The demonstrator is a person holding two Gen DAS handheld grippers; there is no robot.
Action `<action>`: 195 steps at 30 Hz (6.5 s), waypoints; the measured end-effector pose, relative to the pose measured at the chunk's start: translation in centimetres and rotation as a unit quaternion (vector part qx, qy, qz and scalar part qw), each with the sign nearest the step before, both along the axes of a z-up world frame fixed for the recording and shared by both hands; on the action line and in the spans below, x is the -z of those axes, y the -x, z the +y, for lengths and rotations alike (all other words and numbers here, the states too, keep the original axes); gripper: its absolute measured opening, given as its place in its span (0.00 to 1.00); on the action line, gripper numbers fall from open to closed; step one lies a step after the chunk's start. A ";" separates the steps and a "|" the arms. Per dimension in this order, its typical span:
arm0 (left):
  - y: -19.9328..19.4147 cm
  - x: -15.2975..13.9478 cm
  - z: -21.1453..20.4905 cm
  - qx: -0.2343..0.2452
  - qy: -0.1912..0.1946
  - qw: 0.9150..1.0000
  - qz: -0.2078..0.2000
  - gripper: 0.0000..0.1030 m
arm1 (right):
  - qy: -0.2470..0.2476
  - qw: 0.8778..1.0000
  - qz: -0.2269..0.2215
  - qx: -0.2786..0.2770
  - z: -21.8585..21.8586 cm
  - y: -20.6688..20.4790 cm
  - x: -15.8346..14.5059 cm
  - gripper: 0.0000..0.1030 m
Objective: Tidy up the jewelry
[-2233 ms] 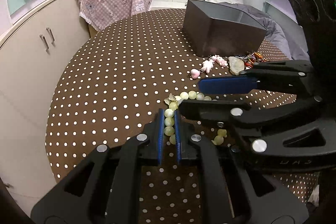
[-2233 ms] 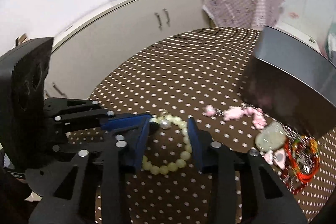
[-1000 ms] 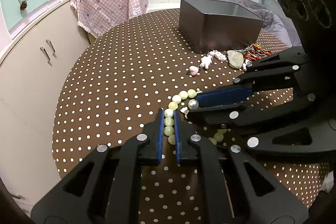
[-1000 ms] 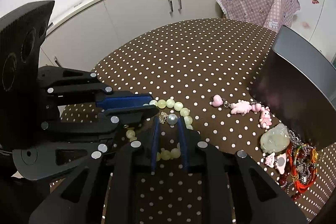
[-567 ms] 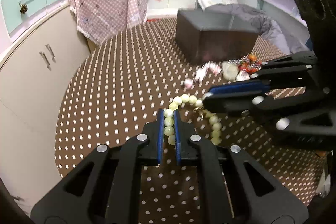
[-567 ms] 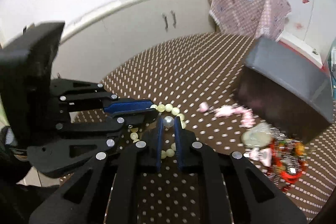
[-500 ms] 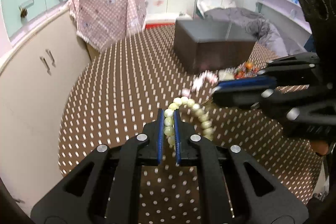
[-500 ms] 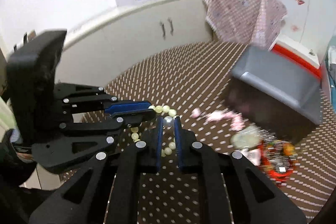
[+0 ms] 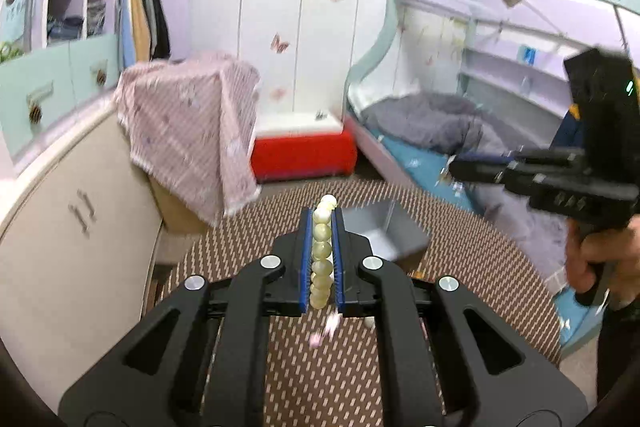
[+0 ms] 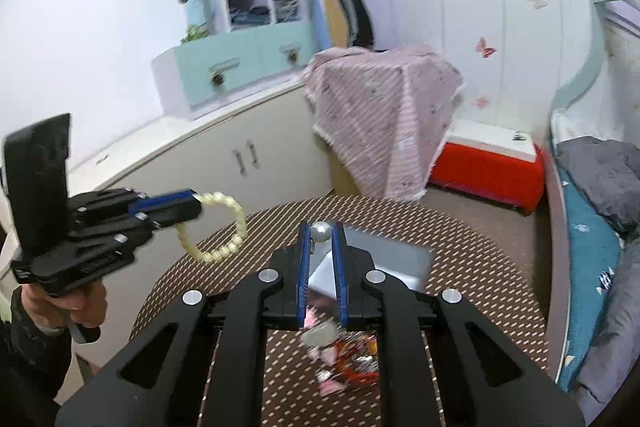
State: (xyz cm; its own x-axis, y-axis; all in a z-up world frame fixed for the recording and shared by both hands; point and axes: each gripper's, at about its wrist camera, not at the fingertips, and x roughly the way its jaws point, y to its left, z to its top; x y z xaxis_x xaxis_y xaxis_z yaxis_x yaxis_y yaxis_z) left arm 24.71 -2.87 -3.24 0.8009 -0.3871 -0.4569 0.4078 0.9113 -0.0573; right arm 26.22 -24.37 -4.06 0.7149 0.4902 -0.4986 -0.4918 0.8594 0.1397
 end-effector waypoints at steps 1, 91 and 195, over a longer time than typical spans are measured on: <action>-0.4 -0.4 -0.3 0.002 0.003 1.000 -0.003 0.09 | -0.002 1.000 0.001 0.003 -0.4 -0.2 0.1 0.09; 0.4 13.8 0.5 0.064 -0.040 0.984 0.161 0.14 | 0.026 0.975 0.167 0.142 1.6 5.7 15.8 0.71; -2.5 1.6 2.0 -0.094 0.035 0.995 0.027 0.92 | -0.026 0.991 -0.008 0.128 -4.2 0.1 1.6 0.92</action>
